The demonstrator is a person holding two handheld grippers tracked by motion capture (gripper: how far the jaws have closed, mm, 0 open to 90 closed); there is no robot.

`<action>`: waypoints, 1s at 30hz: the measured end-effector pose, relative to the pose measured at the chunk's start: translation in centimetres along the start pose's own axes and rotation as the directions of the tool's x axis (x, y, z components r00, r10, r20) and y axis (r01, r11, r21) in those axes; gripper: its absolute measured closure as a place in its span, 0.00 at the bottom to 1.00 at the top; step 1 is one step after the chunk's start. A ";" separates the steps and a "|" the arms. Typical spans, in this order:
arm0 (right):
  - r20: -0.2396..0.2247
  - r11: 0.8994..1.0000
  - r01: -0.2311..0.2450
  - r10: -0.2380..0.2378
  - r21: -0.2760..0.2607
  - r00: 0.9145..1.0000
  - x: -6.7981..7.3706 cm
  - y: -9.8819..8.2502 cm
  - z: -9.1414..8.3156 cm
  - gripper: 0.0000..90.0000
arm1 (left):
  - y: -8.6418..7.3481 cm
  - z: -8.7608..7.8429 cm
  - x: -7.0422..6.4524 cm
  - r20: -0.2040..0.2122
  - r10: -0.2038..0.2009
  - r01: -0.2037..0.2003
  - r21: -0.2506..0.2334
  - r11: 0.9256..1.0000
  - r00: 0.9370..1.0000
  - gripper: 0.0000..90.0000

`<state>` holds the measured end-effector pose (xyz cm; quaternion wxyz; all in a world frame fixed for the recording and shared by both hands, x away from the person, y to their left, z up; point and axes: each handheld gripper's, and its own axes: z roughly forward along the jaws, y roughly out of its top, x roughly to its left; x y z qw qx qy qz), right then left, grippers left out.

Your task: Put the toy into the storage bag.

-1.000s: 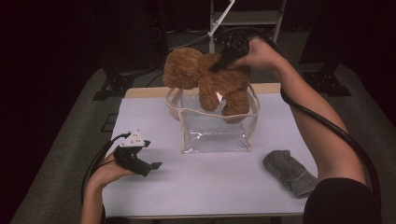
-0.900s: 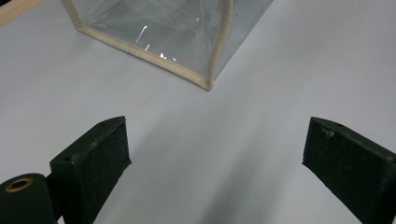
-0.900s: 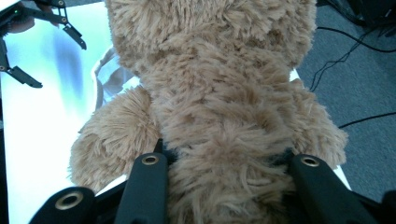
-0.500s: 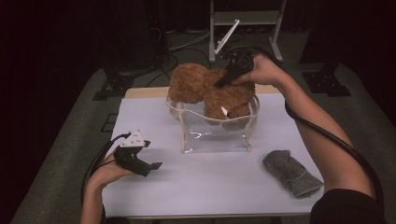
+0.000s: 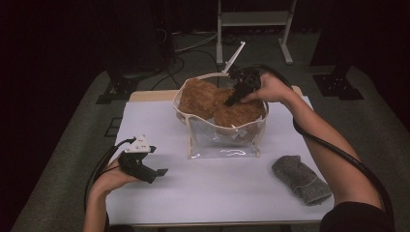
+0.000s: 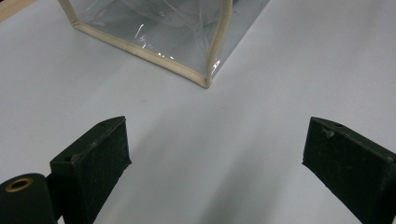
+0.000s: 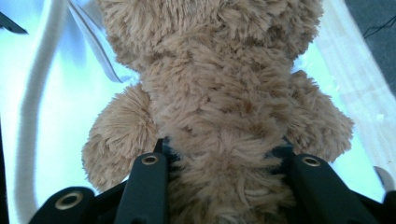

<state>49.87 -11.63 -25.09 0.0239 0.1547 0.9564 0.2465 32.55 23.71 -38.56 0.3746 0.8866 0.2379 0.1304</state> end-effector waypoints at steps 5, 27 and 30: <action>0.003 0.999 0.003 -0.003 0.037 1.000 0.1 -0.1 1.6 0.68 | 0.0 0.0 0.0 0.002 -0.002 0.002 0.003 1.000 1.000 0.07; 0.044 0.996 0.030 -0.034 0.084 0.998 0.5 1.2 2.7 0.37 | 0.1 0.1 -0.1 0.008 -0.002 0.002 0.001 1.000 1.000 0.07; 0.036 0.999 0.039 -0.040 0.038 0.999 0.8 2.0 2.4 0.50 | 0.1 0.0 -0.1 0.006 -0.003 0.003 -0.002 1.000 1.000 0.07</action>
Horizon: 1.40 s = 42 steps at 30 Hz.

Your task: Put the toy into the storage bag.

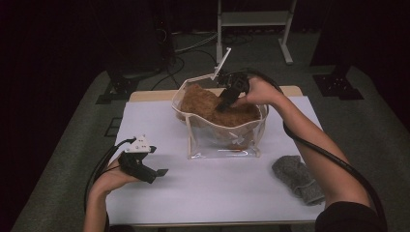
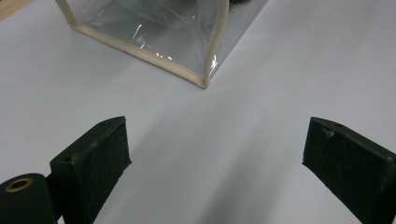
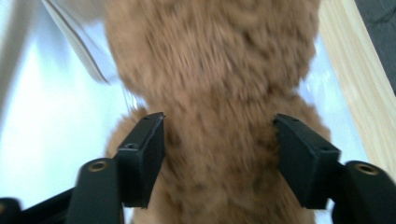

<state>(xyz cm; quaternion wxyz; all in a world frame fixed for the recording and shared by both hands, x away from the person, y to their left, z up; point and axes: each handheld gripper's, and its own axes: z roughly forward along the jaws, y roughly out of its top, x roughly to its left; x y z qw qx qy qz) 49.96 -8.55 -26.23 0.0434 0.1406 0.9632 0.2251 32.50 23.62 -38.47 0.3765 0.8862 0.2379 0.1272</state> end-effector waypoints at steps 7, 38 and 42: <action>0.002 0.999 -0.028 0.028 0.039 1.000 -0.2 -0.5 1.5 0.73 | 0.0 0.2 -0.1 0.008 0.002 -0.002 0.003 1.000 1.000 0.07; 0.004 0.981 -0.096 0.098 -0.170 0.995 0.7 -5.7 -5.4 0.45 | 0.1 0.0 -0.4 -0.003 0.014 -0.014 0.000 1.000 1.000 0.07; 0.011 0.974 -0.112 0.117 -0.196 0.993 1.0 -6.9 -6.7 0.44 | 0.1 0.1 -0.5 -0.004 0.013 -0.013 -0.002 1.000 1.000 0.07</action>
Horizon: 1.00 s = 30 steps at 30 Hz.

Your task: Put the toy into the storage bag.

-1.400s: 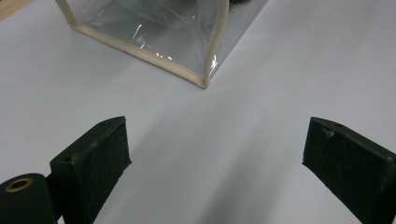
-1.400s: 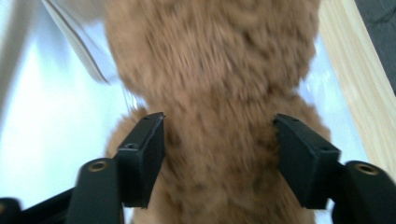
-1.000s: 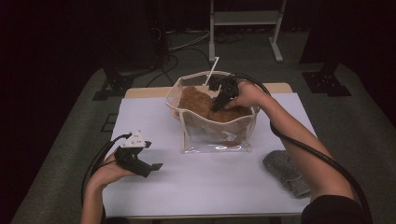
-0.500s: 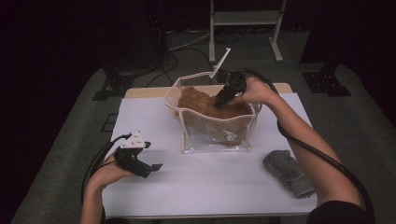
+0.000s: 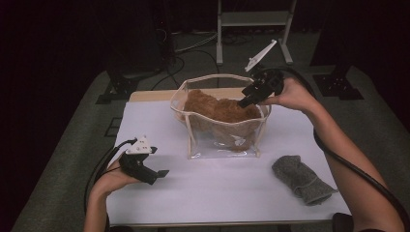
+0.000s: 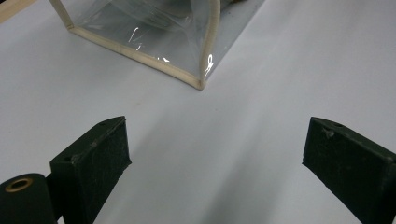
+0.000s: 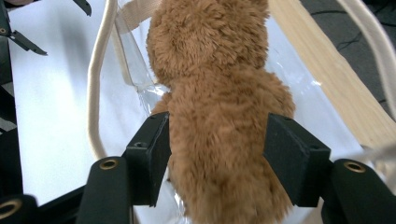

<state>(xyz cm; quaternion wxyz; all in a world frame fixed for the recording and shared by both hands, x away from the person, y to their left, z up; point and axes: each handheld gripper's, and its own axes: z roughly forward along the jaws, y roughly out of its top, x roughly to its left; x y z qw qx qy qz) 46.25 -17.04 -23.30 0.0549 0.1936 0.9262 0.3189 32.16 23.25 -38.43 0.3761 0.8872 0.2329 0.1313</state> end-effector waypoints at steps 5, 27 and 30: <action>0.011 1.000 -0.012 0.012 -0.024 1.000 0.1 -1.1 -1.4 0.43 | 0.0 0.0 0.0 -0.002 -0.001 0.001 0.000 1.000 1.000 0.07; 0.051 0.991 -0.100 0.105 -0.088 0.993 -0.2 -7.0 -5.7 0.40 | -0.1 0.2 0.0 -0.002 -0.008 0.008 0.007 1.000 1.000 0.07; 0.052 0.988 -0.118 0.123 -0.095 0.991 -0.2 -7.9 -5.9 0.40 | -0.2 0.2 0.1 0.003 -0.015 0.015 0.004 1.000 1.000 0.07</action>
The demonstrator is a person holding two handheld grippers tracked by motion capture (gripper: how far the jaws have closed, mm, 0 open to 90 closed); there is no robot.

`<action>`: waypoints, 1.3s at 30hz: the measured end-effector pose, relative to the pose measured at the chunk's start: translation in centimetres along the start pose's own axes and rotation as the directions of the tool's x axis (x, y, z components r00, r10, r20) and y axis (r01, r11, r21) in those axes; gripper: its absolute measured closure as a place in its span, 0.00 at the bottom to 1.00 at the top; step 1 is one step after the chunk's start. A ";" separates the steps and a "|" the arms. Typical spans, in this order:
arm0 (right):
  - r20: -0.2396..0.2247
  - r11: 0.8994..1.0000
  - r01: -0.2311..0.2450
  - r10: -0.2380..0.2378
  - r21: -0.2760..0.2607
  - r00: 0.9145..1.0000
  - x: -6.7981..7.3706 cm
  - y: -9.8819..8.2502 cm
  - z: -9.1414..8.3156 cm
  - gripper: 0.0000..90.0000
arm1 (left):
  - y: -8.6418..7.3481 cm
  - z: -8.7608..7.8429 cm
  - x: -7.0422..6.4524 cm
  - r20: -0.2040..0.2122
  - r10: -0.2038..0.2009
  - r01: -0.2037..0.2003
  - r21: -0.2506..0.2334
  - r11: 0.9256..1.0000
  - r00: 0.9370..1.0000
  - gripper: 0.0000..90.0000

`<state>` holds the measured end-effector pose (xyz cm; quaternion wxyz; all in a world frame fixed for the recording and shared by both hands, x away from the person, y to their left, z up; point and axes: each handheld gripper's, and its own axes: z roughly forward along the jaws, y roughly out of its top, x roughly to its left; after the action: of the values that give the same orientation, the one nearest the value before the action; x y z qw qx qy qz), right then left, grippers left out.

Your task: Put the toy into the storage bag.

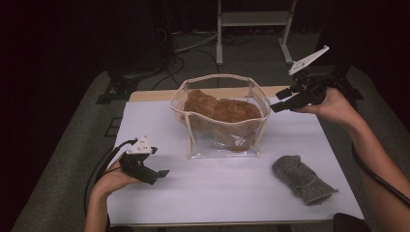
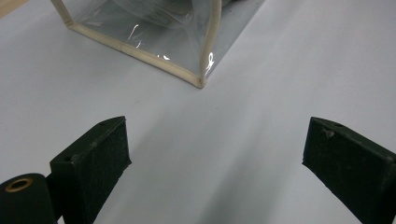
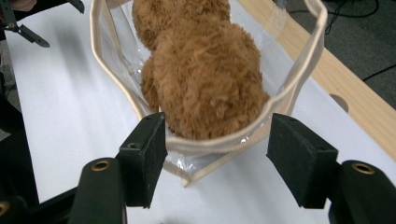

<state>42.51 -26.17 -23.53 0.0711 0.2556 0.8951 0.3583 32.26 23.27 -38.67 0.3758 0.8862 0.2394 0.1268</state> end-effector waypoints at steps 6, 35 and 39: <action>-0.005 1.000 -0.025 0.025 -0.014 1.000 -0.4 -2.0 -0.2 0.39 | 0.0 0.0 0.0 0.001 0.004 -0.004 0.005 1.000 1.000 0.07; -0.010 0.985 -0.168 0.168 -0.046 0.986 -1.7 -10.8 1.1 0.32 | -0.1 -0.2 0.1 0.000 -0.001 0.001 0.000 1.000 1.000 0.07; -0.016 0.981 -0.190 0.190 -0.042 0.982 -1.8 -12.0 1.5 0.32 | -0.1 -0.1 0.1 0.001 -0.002 0.002 0.001 1.000 1.000 0.07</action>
<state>39.65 -33.53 -32.92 0.0368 0.3362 0.8590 0.3844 32.25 23.46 -38.68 0.3756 0.8863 0.2403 0.1256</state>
